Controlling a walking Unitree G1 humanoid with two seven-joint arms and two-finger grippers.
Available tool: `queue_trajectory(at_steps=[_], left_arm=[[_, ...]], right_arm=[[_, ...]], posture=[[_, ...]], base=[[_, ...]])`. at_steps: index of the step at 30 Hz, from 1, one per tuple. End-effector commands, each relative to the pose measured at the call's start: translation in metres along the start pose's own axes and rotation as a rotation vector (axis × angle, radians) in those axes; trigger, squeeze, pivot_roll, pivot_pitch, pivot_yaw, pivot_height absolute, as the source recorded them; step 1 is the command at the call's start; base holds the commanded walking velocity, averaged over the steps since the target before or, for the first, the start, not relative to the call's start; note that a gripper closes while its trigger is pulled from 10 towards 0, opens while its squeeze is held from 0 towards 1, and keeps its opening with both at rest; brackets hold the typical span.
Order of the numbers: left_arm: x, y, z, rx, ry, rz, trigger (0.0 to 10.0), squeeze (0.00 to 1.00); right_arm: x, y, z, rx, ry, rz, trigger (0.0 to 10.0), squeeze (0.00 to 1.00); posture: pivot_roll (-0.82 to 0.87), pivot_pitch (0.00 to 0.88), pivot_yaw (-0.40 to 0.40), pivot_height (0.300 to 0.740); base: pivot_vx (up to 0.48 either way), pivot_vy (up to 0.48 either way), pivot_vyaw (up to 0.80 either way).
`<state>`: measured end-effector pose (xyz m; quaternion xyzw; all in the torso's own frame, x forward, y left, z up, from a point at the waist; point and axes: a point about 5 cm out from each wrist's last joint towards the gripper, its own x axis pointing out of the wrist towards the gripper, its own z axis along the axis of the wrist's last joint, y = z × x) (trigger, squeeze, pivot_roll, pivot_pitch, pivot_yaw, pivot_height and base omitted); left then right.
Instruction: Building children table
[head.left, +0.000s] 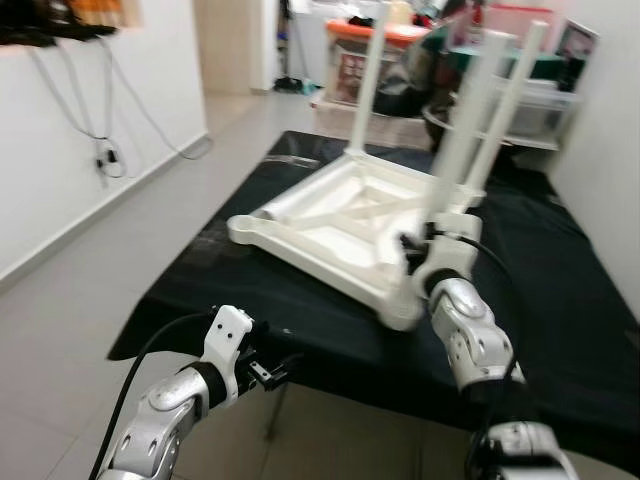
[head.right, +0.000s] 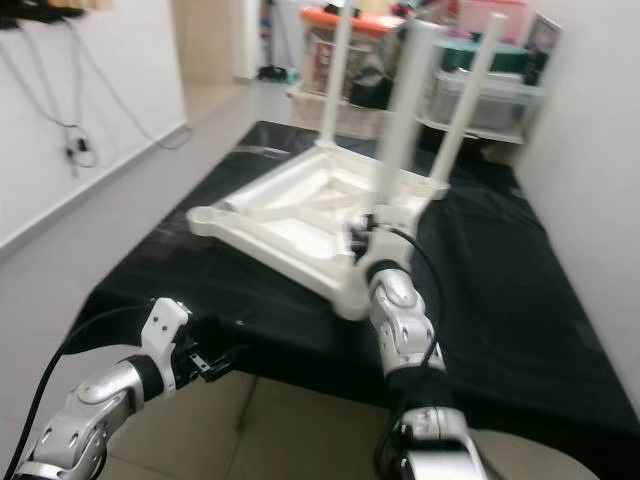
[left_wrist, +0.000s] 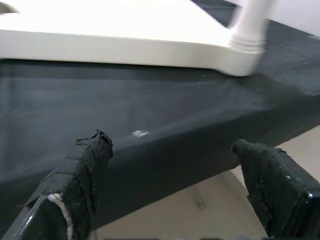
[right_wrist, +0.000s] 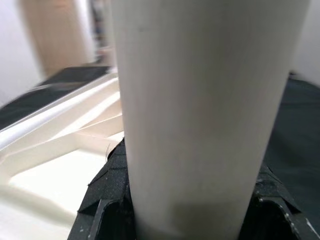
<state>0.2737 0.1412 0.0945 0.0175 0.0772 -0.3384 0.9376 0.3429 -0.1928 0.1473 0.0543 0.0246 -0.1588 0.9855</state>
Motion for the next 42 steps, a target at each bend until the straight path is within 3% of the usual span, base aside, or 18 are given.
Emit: queue_trajectory(at_steps=[1,2,3,4,5,7,8,12,13,19,26,27,30,31,33,35,37,42], left_arm=[[0.004,-0.002,0.001,0.002,0.002,-0.007,10.0,0.0],[0.005,-0.003,0.001,0.001,0.002,-0.009,10.0,0.0],[0.006,-0.004,0.001,0.0,0.002,-0.012,10.0,0.0],[0.006,-0.005,0.001,-0.003,0.001,-0.016,10.0,0.0],[0.006,-0.006,0.001,-0.005,0.001,-0.02,10.0,0.0],[0.007,-0.006,0.001,-0.005,0.003,-0.024,10.0,0.0],[0.007,-0.005,0.0,-0.003,0.008,-0.026,10.0,0.0],[0.008,-0.003,0.003,0.0,0.002,-0.026,10.0,0.0],[0.008,-0.001,0.005,0.003,-0.002,-0.02,10.0,0.0],[0.007,0.0,0.003,-0.004,-0.003,-0.006,10.0,0.0],[0.008,-0.007,0.0,-0.015,-0.006,-0.007,10.0,0.0],[0.008,-0.006,0.001,-0.017,-0.005,-0.003,10.0,0.0],[0.008,-0.005,0.002,-0.016,-0.008,-0.001,10.0,0.0],[0.007,-0.004,0.003,-0.015,-0.008,0.0,10.0,0.0],[0.006,-0.002,0.002,-0.012,-0.005,0.005,10.0,0.0],[0.004,0.0,0.001,-0.009,0.0,0.01,10.0,0.0],[0.004,-0.001,0.0,-0.01,0.001,0.009,10.0,0.0],[0.006,-0.007,0.001,-0.019,-0.005,-0.006,10.0,0.0]], right_arm=[[-0.016,-0.018,-0.036,-0.036,0.142,-0.125,0.0,0.0],[-0.021,-0.009,-0.038,-0.039,0.151,-0.071,0.0,0.0],[-0.026,0.0,-0.04,-0.037,0.155,-0.015,5.1,0.0],[-0.029,0.01,-0.04,-0.033,0.157,0.046,5.1,0.0],[-0.031,0.019,-0.04,-0.027,0.159,0.118,10.0,0.0],[-0.034,0.031,-0.031,0.004,0.103,0.228,10.0,0.0],[-0.035,0.042,-0.018,0.052,0.03,0.355,10.0,1.0],[-0.026,0.046,0.0,0.098,-0.022,0.44,10.0,1.0],[-0.02,0.046,0.015,0.103,-0.07,0.516,10.0,0.0],[-0.02,0.042,0.038,0.057,-0.134,0.761,10.0,0.0],[-0.027,0.045,0.022,-0.034,-0.05,1.023,10.0,0.0],[-0.031,0.051,0.008,-0.06,0.004,1.086,1.6,0.0],[-0.031,0.055,0.003,-0.074,0.023,1.075,1.6,0.0],[-0.026,0.055,0.0,-0.074,0.042,1.01,0.0,0.0],[-0.018,0.052,-0.008,-0.088,0.093,0.866,0.0,0.0],[0.005,0.026,-0.019,-0.043,0.169,0.357,0.0,0.0],[0.007,0.0,-0.028,0.01,0.206,0.022,0.0,0.0],[-0.013,-0.014,-0.032,0.023,0.174,-0.139,0.0,0.0]], posture=[[0.09,0.0,-0.098,0.74],[0.08,0.0,-0.091,0.74],[0.08,0.0,-0.091,0.74],[0.08,0.0,-0.083,0.74],[0.08,0.0,-0.083,0.74],[0.07,0.0,-0.078,0.74],[0.07,0.0,-0.078,0.74],[0.07,0.0,-0.083,0.74],[0.07,0.0,-0.091,0.74],[0.07,0.0,-0.101,0.74],[0.08,0.0,-0.118,0.74],[0.09,0.0,-0.121,0.74],[0.09,0.0,-0.123,0.74],[0.1,0.0,-0.121,0.74],[0.1,0.0,-0.12,0.74],[0.09,0.0,-0.117,0.74],[0.08,0.0,-0.112,0.74],[0.08,0.0,-0.103,0.74]], base=[[0.0,0.0,0.0],[0.0,0.0,0.0],[0.0,0.0,0.0],[0.0,0.0,0.0],[0.0,0.0,0.0],[0.0,0.0,0.0],[0.0,0.0,0.0],[0.0,0.0,0.0],[0.0,0.0,0.0],[0.0,0.0,0.0],[0.0,0.0,0.0],[0.0,0.0,0.0],[0.0,0.0,0.0],[0.0,0.0,0.0],[0.0,0.0,0.0],[0.0,0.0,0.0],[0.0,0.0,0.0],[0.0,0.0,0.0]])
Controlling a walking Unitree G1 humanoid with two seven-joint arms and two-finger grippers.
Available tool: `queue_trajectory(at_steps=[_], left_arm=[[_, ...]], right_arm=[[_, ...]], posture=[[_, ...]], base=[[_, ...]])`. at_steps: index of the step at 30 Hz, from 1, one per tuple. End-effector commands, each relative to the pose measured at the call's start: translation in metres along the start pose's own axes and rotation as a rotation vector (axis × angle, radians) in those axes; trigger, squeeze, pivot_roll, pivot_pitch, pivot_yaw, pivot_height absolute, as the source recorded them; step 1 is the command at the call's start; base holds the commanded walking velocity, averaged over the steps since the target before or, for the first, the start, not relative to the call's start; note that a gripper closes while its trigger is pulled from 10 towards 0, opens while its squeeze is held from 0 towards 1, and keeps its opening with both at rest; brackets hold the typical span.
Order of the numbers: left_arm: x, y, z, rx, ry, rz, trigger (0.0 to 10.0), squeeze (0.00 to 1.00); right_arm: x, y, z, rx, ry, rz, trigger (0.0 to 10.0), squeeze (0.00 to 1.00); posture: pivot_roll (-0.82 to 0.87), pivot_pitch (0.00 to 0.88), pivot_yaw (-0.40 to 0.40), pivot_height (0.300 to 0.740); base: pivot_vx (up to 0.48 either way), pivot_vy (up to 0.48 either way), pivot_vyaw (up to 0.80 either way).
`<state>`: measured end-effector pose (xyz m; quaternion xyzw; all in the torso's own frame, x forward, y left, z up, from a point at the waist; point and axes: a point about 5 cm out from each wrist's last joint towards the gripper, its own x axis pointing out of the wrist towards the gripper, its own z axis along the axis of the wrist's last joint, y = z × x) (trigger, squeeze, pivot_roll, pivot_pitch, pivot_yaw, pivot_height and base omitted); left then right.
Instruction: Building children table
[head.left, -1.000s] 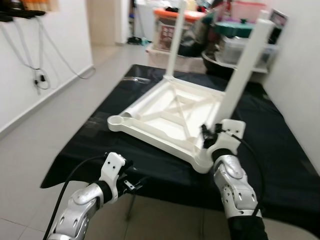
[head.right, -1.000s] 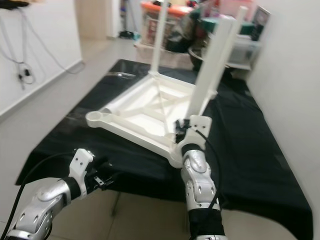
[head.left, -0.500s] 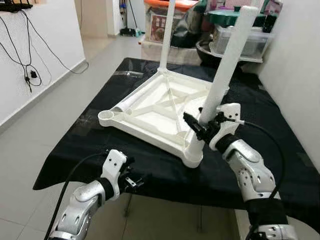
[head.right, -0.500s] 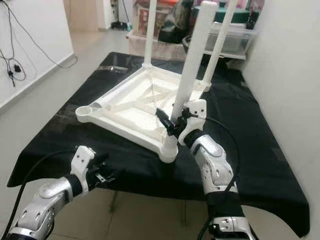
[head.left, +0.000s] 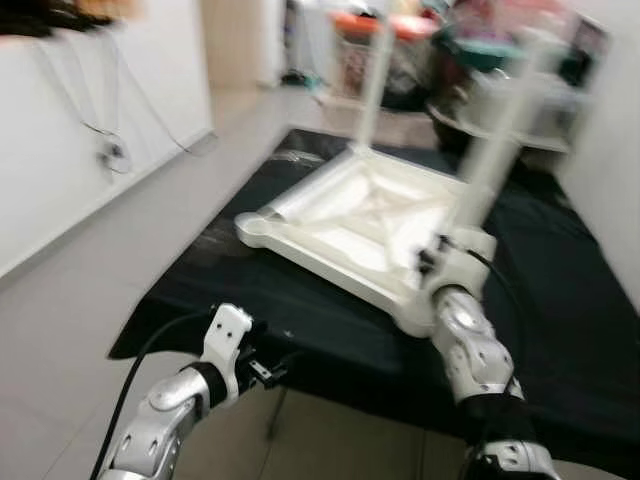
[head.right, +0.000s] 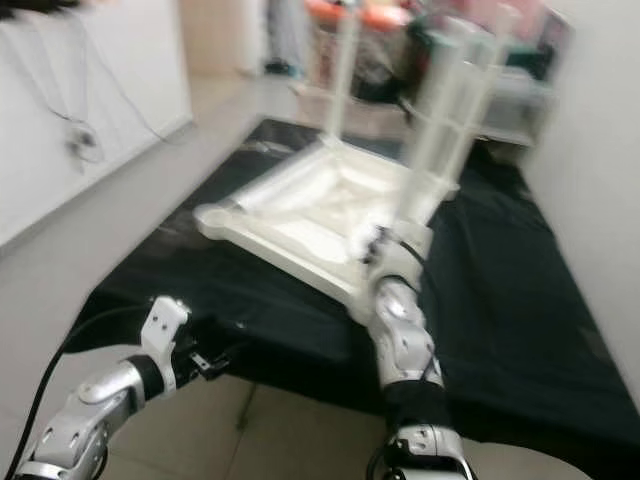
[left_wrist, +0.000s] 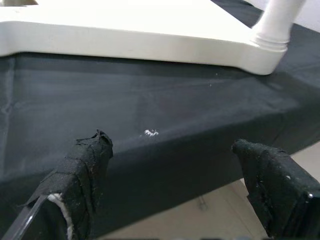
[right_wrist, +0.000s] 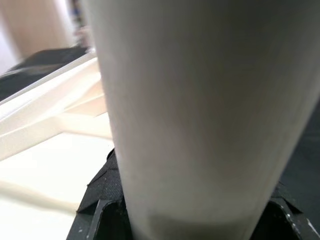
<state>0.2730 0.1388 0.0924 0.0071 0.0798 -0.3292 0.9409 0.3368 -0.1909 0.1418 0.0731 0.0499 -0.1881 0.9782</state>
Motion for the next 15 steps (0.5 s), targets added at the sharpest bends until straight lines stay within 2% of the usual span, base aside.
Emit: queue_trajectory(at_steps=[1,3,4,5,7,8,9,10,11,13,14,15], left_arm=[[0.005,-0.006,0.003,0.004,-0.001,-0.027,10.0,0.0],[0.005,-0.007,0.002,0.005,0.0,-0.028,10.0,0.0],[0.006,-0.006,0.002,0.008,0.002,-0.031,10.0,0.0],[0.006,-0.006,0.002,0.008,0.002,-0.031,10.0,0.0],[0.008,-0.005,0.005,0.012,-0.001,-0.038,10.0,0.0],[0.008,-0.005,0.005,0.012,-0.001,-0.038,10.0,0.0],[0.008,-0.003,0.006,0.016,0.001,-0.039,10.0,0.0],[0.008,-0.001,0.006,0.019,0.003,-0.038,10.0,0.0],[0.008,0.001,0.005,0.022,0.005,-0.035,10.0,0.0],[0.008,0.001,0.005,0.022,0.004,-0.033,10.0,0.0],[0.008,0.0,0.005,0.02,0.003,-0.032,10.0,0.0],[0.008,0.0,0.005,0.02,0.003,-0.032,10.0,0.0]], right_arm=[[-0.011,-0.01,-0.027,-0.016,0.117,-0.058,0.0,0.0],[-0.015,-0.007,-0.028,-0.02,0.115,-0.043,0.0,0.0],[-0.02,0.007,-0.029,0.006,0.129,0.047,10.0,0.0],[-0.02,0.007,-0.029,0.006,0.129,0.047,10.0,0.0],[-0.027,0.035,-0.019,0.036,0.094,0.212,10.0,0.0],[-0.027,0.035,-0.019,0.036,0.094,0.212,10.0,0.0],[-0.03,0.047,-0.009,0.066,0.051,0.303,10.0,0.6],[-0.03,0.052,0.002,0.079,-0.001,0.37,10.0,1.0],[-0.027,0.056,0.018,0.093,-0.053,0.452,10.0,1.0],[-0.025,0.056,0.022,0.094,-0.06,0.473,10.0,1.0],[-0.025,0.057,0.031,0.121,-0.075,0.573,10.0,0.0],[-0.025,0.057,0.031,0.121,-0.075,0.573,10.0,0.0]], posture=[[0.07,0.0,-0.099,0.74],[0.07,0.0,-0.097,0.74],[0.07,0.0,-0.091,0.74],[0.07,0.0,-0.091,0.74],[0.06,0.0,-0.086,0.74],[0.06,0.0,-0.086,0.74],[0.06,0.0,-0.086,0.74],[0.06,0.0,-0.086,0.74],[0.06,0.0,-0.093,0.74],[0.06,0.0,-0.093,0.74],[0.07,0.0,-0.1,0.74],[0.07,0.0,-0.1,0.74]], base=[[0.0,0.0,0.0],[0.0,0.0,0.0],[0.0,0.0,0.0],[0.0,0.0,0.0],[0.0,0.0,0.0],[0.0,0.0,0.0],[0.0,0.0,0.0],[0.0,0.0,0.0],[0.0,0.0,0.0],[0.0,0.0,0.0],[0.0,0.0,0.0],[0.0,0.0,0.0]])
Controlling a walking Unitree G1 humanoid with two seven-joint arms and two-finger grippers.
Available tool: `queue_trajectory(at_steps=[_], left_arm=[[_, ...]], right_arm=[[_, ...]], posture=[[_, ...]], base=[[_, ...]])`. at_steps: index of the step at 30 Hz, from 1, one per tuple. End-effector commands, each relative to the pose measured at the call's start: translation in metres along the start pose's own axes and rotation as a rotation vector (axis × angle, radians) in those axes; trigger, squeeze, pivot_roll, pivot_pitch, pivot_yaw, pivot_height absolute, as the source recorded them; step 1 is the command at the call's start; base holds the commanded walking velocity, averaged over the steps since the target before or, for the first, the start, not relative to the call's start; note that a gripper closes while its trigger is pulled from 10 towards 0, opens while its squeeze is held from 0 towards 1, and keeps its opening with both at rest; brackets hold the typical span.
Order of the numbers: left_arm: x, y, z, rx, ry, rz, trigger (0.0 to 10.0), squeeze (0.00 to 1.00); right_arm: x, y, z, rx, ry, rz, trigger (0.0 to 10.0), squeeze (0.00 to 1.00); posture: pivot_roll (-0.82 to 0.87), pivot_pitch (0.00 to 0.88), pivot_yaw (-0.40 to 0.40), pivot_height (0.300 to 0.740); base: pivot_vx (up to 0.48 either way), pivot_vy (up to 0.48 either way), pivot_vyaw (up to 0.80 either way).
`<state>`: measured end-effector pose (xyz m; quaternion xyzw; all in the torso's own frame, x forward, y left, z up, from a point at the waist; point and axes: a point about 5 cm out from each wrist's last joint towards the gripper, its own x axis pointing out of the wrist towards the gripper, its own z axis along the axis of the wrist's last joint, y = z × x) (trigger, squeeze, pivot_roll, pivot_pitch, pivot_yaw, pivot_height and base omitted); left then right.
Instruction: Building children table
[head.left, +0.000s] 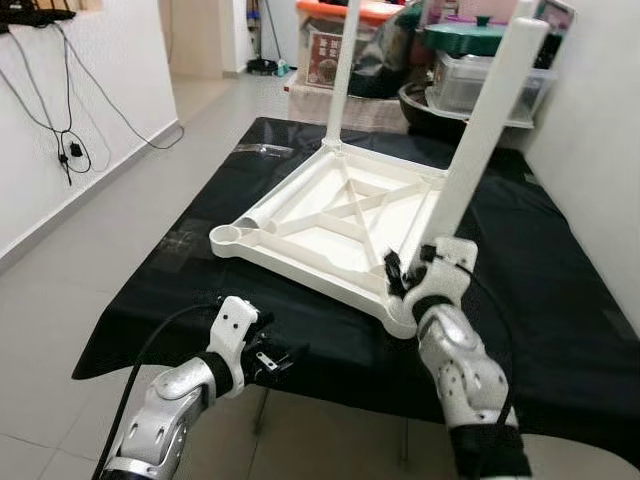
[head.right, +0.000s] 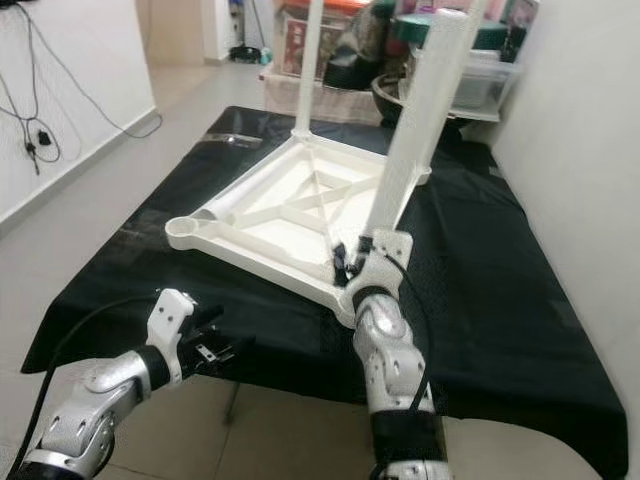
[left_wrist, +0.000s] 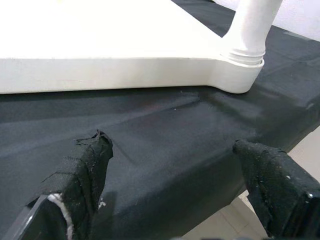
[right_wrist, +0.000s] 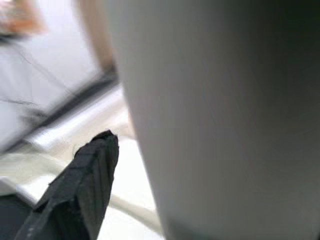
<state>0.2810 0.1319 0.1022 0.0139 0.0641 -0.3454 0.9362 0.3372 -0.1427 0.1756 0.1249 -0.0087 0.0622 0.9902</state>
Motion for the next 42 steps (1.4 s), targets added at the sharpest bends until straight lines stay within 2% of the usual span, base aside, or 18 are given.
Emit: queue_trajectory(at_steps=[1,5,10,11,13,14,17,19,22,26,30,31,32,33,36,37,41,42], left_arm=[[-0.001,-0.001,-0.006,-0.01,0.023,0.001,10.0,0.0],[-0.002,-0.004,-0.008,-0.014,0.022,0.004,10.0,0.0],[-0.002,-0.001,-0.005,-0.002,0.021,0.007,10.0,0.0],[-0.002,0.001,-0.005,0.0,0.022,0.012,10.0,0.0],[-0.002,0.002,-0.005,0.002,0.022,0.015,10.0,0.0],[-0.001,0.002,-0.004,0.002,0.02,0.018,10.0,0.0],[-0.002,0.002,-0.003,-0.001,0.016,0.02,10.0,0.0],[-0.004,-0.001,-0.006,-0.006,0.021,0.015,10.0,0.0],[-0.006,-0.004,-0.009,-0.011,0.028,0.011,10.0,0.0],[-0.003,-0.004,-0.006,-0.011,0.022,0.008,10.0,0.0],[-0.002,-0.002,-0.005,-0.007,0.021,0.005,10.0,0.0],[-0.002,-0.002,-0.006,-0.005,0.023,0.005,10.0,0.0],[-0.001,-0.002,-0.007,-0.004,0.026,0.005,10.0,0.0],[0.0,-0.002,-0.007,-0.004,0.028,0.0,10.0,0.0],[0.002,-0.003,-0.007,-0.004,0.027,-0.006,10.0,0.0],[0.002,-0.004,-0.006,-0.006,0.024,-0.008,10.0,0.0],[0.002,-0.003,-0.005,-0.007,0.022,-0.005,10.0,0.0],[0.001,-0.002,-0.006,-0.005,0.025,-0.004,10.0,0.0]], right_arm=[[0.001,0.012,0.014,0.034,-0.042,0.164,10.0,0.0],[-0.011,0.027,0.023,-0.003,0.003,0.575,10.0,0.0],[-0.017,0.039,0.008,-0.056,0.094,0.734,10.0,0.0],[-0.015,0.04,0.001,-0.053,0.118,0.72,7.0,0.0],[-0.013,0.04,-0.003,-0.051,0.135,0.71,7.0,0.0],[-0.011,0.038,-0.009,-0.033,0.161,0.681,0.0,0.0],[-0.008,0.031,-0.019,-0.023,0.205,0.586,0.0,0.0],[-0.003,0.015,-0.031,-0.026,0.246,0.377,0.0,0.0],[0.002,-0.027,-0.042,-0.018,0.281,-0.068,0.0,0.0],[-0.017,-0.086,-0.055,0.068,0.286,-0.595,0.0,0.0],[-0.028,-0.089,-0.057,0.027,0.278,-0.675,0.0,0.0],[-0.03,-0.087,-0.058,0.022,0.283,-0.678,4.4,0.0],[-0.031,-0.08,-0.063,0.034,0.32,-0.646,4.4,0.0],[-0.028,-0.067,-0.064,0.058,0.334,-0.565,10.0,0.0],[-0.022,-0.044,-0.054,0.077,0.277,-0.401,10.0,0.0],[-0.018,-0.035,-0.044,0.083,0.216,-0.331,10.0,1.0],[-0.002,-0.02,-0.022,0.169,0.125,-0.129,10.0,1.0],[0.003,-0.017,-0.014,0.196,0.105,-0.065,10.0,0.0]], posture=[[0.07,0.0,-0.106,0.74],[0.08,0.0,-0.106,0.74],[0.08,0.0,-0.111,0.74],[0.08,0.0,-0.111,0.74],[0.08,0.0,-0.111,0.74],[0.09,0.0,-0.115,0.74],[0.09,0.0,-0.115,0.74],[0.09,0.0,-0.112,0.74],[0.08,0.0,-0.11,0.74],[0.08,0.0,-0.102,0.74],[0.07,0.0,-0.093,0.74],[0.07,0.0,-0.093,0.74],[0.06,0.0,-0.087,0.74],[0.06,0.0,-0.085,0.74],[0.06,0.0,-0.085,0.74],[0.06,0.0,-0.086,0.74],[0.06,0.0,-0.086,0.74],[0.06,0.0,-0.086,0.74]], base=[[0.0,0.0,0.0],[0.0,0.0,0.0],[0.0,0.0,0.0],[0.0,0.0,0.0],[0.0,0.0,0.0],[0.0,0.0,0.0],[0.0,0.0,0.0],[0.0,0.0,0.0],[0.0,0.0,0.0],[0.0,0.0,0.0],[0.0,0.0,0.0],[0.0,0.0,0.0],[0.0,0.0,0.0],[0.0,0.0,0.0],[0.0,0.0,0.0],[0.0,0.0,0.0],[0.0,0.0,0.0],[0.0,0.0,0.0]])
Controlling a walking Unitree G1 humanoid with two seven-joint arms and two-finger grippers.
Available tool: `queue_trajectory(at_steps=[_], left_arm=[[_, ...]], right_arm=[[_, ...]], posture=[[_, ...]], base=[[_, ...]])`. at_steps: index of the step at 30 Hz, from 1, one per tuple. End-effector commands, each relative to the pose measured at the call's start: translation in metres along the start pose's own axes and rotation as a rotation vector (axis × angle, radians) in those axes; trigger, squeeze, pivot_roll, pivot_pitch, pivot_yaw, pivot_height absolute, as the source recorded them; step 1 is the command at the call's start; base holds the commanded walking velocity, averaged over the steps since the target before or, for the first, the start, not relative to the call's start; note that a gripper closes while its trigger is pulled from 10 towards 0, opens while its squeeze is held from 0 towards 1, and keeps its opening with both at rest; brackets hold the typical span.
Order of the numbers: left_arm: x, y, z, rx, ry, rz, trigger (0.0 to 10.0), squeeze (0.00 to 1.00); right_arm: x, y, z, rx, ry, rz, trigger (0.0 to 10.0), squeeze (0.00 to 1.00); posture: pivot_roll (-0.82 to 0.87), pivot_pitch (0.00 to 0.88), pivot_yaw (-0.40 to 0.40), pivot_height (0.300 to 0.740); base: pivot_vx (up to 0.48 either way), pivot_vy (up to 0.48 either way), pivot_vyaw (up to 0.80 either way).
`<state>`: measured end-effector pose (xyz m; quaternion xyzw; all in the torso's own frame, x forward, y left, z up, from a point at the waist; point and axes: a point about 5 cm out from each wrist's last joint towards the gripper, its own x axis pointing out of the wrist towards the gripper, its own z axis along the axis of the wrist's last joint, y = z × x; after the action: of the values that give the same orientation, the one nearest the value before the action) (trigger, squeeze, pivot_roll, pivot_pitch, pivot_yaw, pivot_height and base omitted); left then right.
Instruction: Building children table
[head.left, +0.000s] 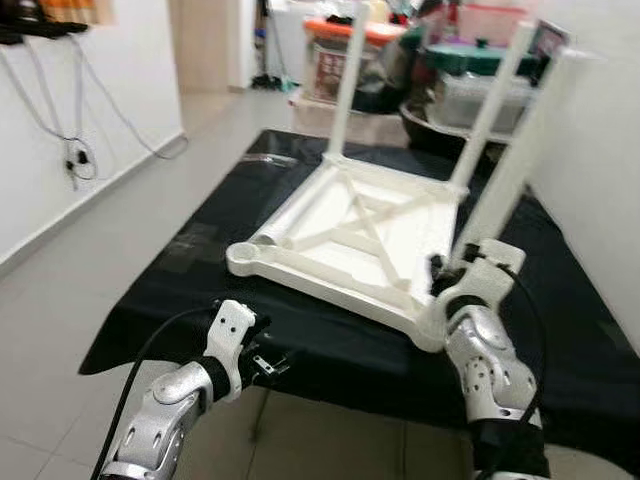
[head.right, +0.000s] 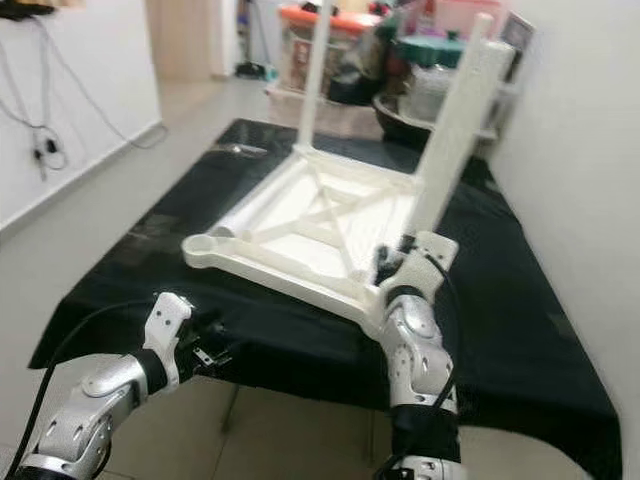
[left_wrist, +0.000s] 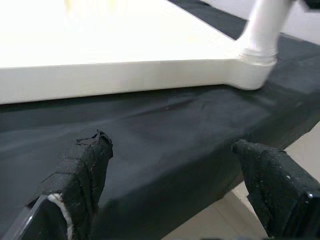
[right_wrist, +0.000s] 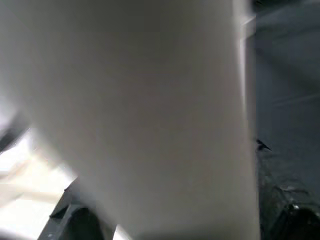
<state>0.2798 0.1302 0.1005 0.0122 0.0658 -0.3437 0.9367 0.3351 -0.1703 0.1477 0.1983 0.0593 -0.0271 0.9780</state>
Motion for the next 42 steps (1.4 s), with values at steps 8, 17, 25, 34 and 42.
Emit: queue_trajectory(at_steps=[8,17,25,34,42], left_arm=[[0.001,0.005,-0.002,0.007,0.02,-0.002,10.0,0.0],[-0.002,0.001,-0.004,-0.001,0.015,0.012,10.0,0.0],[-0.004,0.003,-0.005,0.002,0.02,0.014,10.0,0.0],[0.002,-0.002,-0.003,0.0,0.016,-0.006,10.0,0.0],[0.005,-0.001,-0.002,0.007,0.017,-0.012,10.0,0.0]], right_arm=[[0.001,0.04,0.039,-0.054,-0.077,0.529,10.0,0.0],[0.002,0.045,0.0,-0.201,0.084,0.683,0.0,0.0],[0.024,-0.001,-0.012,-0.198,0.087,0.043,0.0,0.0],[-0.007,-0.057,-0.033,-0.247,0.055,-0.525,0.0,0.0],[0.002,-0.007,-0.025,-0.152,-0.029,-0.273,10.0,1.0]], posture=[[0.06,0.0,-0.093,0.74],[0.1,0.0,-0.119,0.74],[0.09,0.0,-0.11,0.74],[0.07,0.0,-0.092,0.74],[0.07,0.0,-0.095,0.74]], base=[[0.0,0.0,0.0],[0.0,0.0,0.0],[0.0,0.0,0.0],[0.0,0.0,0.0],[0.0,0.0,0.0]])
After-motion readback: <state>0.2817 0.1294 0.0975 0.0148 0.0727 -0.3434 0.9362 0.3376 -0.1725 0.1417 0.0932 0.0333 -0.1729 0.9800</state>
